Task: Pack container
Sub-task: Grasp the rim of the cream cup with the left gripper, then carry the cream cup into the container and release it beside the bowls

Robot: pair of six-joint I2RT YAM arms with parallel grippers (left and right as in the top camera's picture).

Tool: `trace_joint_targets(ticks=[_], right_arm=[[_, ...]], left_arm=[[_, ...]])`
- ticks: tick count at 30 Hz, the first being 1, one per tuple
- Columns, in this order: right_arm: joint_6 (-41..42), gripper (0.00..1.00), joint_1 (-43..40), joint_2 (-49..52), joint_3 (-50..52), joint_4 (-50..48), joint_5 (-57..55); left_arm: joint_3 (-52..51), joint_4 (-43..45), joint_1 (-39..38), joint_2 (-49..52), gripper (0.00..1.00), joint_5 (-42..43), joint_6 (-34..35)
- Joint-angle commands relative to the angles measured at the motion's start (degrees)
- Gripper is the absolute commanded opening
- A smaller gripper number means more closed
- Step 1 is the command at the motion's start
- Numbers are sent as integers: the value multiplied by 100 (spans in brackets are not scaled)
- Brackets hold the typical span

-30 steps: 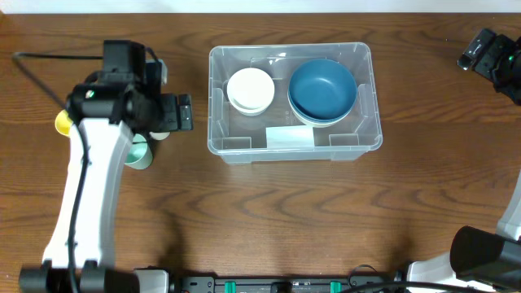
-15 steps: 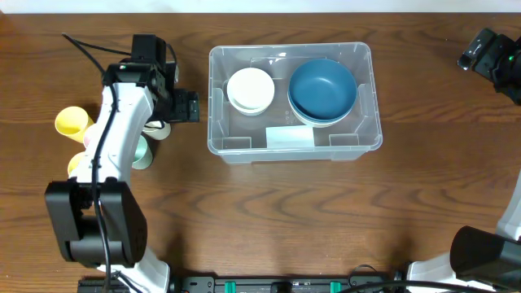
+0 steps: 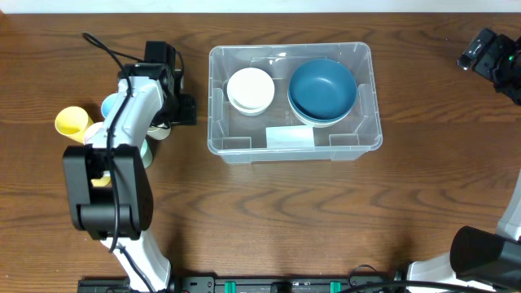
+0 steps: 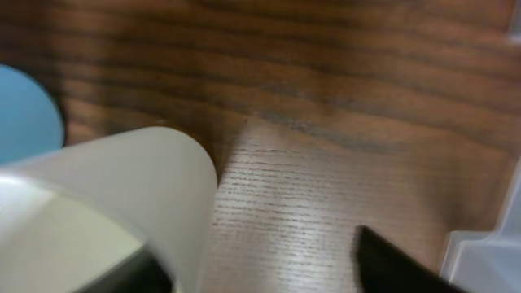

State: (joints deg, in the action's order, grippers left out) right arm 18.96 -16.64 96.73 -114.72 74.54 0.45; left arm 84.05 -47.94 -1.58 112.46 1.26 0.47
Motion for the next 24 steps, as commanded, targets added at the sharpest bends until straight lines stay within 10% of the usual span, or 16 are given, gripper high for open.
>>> trace_joint_targets(ticks=[1,4,13,24], right_arm=[[74,99,9,-4,11,7,0],[74,99,11,-4,11,7,0],[74,99,11,-4,11,7,0],[74,99,9,-4,11,7,0]], left_arm=[[87,7,28,151,44,-87,-22],[87,15,28,131,23,-92,-24],[118,-125,28,-332,6,-131,111],[133,-592,-442,-2538,6,92,431]])
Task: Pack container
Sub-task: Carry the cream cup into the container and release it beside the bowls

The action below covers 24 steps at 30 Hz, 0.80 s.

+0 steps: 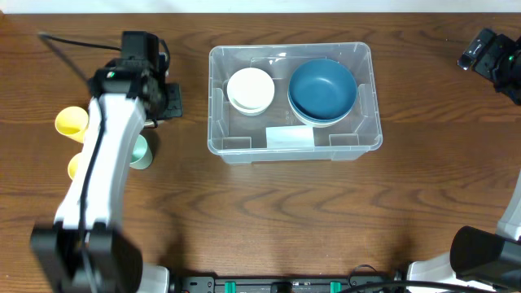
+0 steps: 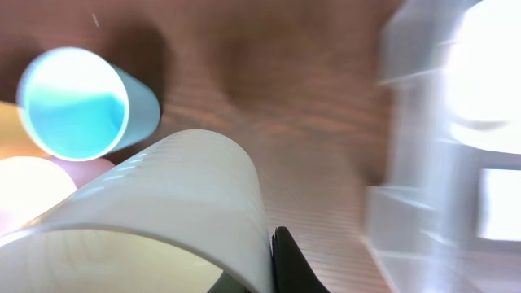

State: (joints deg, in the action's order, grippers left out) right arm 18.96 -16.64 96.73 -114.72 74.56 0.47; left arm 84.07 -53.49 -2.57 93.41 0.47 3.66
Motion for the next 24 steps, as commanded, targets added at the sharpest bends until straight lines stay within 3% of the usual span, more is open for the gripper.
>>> trace_joint_targets(ticks=[1,6,12,24], right_arm=[[74,99,9,-4,11,4,-2],[74,99,11,-4,11,4,-2],[74,99,11,-4,11,4,-2],[74,99,9,-4,11,4,-2]], left_arm=[[131,-15,-507,-815,6,190,114],[131,299,-1615,-1335,6,184,114],[131,695,-2682,-988,6,140,114],[131,1178,-3456,466,6,146,111]])
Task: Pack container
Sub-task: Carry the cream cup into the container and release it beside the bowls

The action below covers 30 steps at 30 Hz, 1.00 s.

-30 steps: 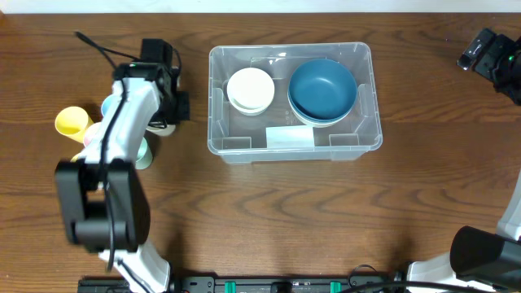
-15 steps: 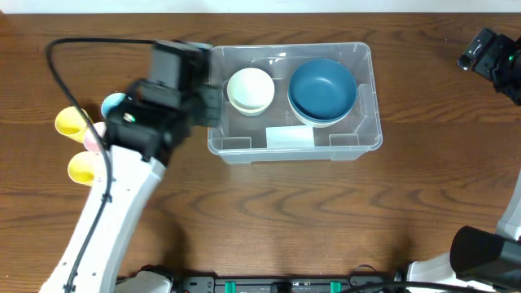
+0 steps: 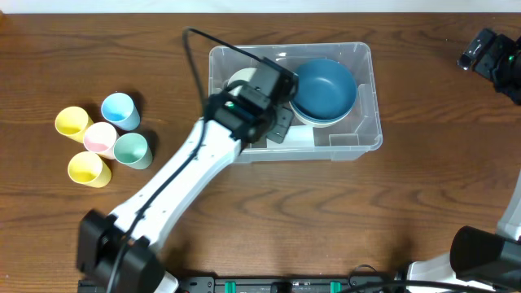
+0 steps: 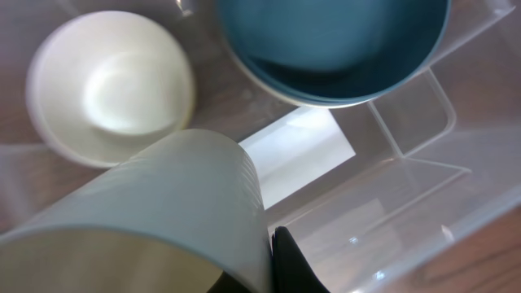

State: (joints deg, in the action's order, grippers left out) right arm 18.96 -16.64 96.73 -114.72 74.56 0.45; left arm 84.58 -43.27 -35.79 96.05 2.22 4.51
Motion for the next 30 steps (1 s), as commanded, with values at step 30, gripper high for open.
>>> trace_joint_targets(ticks=[30], right_arm=[[74,99,11,-4,11,4,0]], left_arm=[[79,802,-356,1338,30,188,52]])
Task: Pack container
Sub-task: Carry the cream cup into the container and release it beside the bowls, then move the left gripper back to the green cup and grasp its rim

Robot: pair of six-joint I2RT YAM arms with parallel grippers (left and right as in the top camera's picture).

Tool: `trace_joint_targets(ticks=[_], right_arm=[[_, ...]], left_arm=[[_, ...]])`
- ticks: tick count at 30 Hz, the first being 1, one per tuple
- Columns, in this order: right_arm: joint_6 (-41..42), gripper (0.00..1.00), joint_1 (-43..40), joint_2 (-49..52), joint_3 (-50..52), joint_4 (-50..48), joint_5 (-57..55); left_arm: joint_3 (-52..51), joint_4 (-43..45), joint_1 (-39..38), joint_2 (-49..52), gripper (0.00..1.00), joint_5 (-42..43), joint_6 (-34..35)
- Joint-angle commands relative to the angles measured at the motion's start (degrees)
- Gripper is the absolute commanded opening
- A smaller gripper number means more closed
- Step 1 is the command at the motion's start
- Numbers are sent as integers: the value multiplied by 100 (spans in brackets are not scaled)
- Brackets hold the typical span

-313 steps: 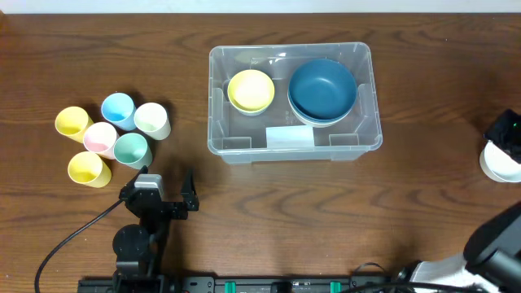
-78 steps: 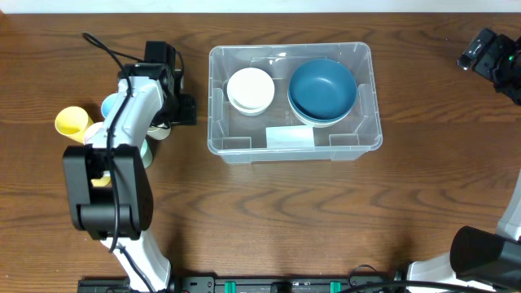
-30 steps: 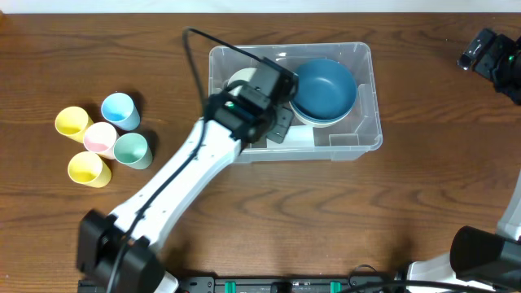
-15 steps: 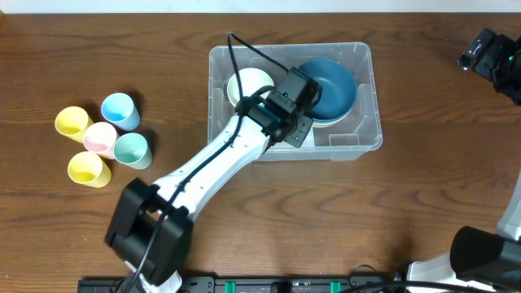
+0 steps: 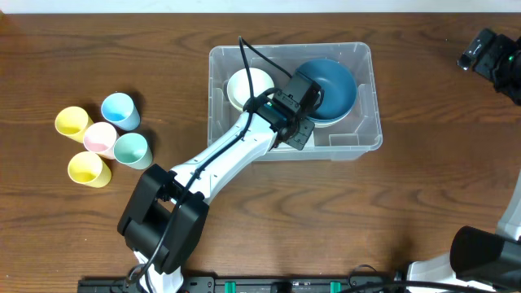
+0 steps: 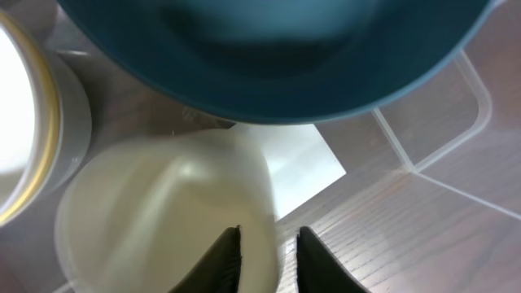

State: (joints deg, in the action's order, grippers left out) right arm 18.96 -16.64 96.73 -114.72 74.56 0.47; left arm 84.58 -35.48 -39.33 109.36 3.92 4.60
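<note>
The clear plastic container [image 5: 213, 98] holds stacked white bowls [image 5: 244, 85] on the left and stacked blue bowls [image 5: 330, 81] on the right. A pale cream cup [image 6: 146, 212] stands mouth-up on the container floor, in front of the bowls. My left gripper [image 6: 269, 244] reaches into the container over it, with one finger inside the cup's rim and one outside. A little room shows on both sides of the wall, so it is open. My right gripper [image 5: 488, 53] is far off at the table's back right corner, too small to read.
Several loose cups stand at the table's left: yellow [image 5: 72, 122], blue [image 5: 119, 109], pink [image 5: 101, 138], teal [image 5: 132, 150] and another yellow [image 5: 88, 168]. A white label [image 6: 301, 167] lies on the container floor. The container's front right section shows bare floor.
My left gripper held the cream cup above the bowls inside the container. Now it is lower and further right, the cup rests on the floor, and the fingers have parted from its wall.
My left gripper was down among the loose cups at the left with the cream cup in it. Then it held that cup lifted beside them, later above the container's bowls. Now the cup stands inside the container in front of the bowls.
</note>
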Motion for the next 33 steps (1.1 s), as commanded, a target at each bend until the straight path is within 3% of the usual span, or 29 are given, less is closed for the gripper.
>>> trace_joint_targets(ticks=[1,11,20,28,33], right_arm=[[74,99,11,-4,11,4,-2],[74,99,9,-4,11,2,0],[74,99,11,-4,11,4,-2],[74,99,9,-4,11,4,-2],[74,99,9,-4,11,2,-2]], left_arm=[[79,24,-2,7,33,20,44],[81,-26,-2,-59,46,85,46],[85,-195,4,-1121,53,-20,42],[85,-769,256,-2634,55,-1027,55],[85,-1628,973,-3086,55,-2164,874]])
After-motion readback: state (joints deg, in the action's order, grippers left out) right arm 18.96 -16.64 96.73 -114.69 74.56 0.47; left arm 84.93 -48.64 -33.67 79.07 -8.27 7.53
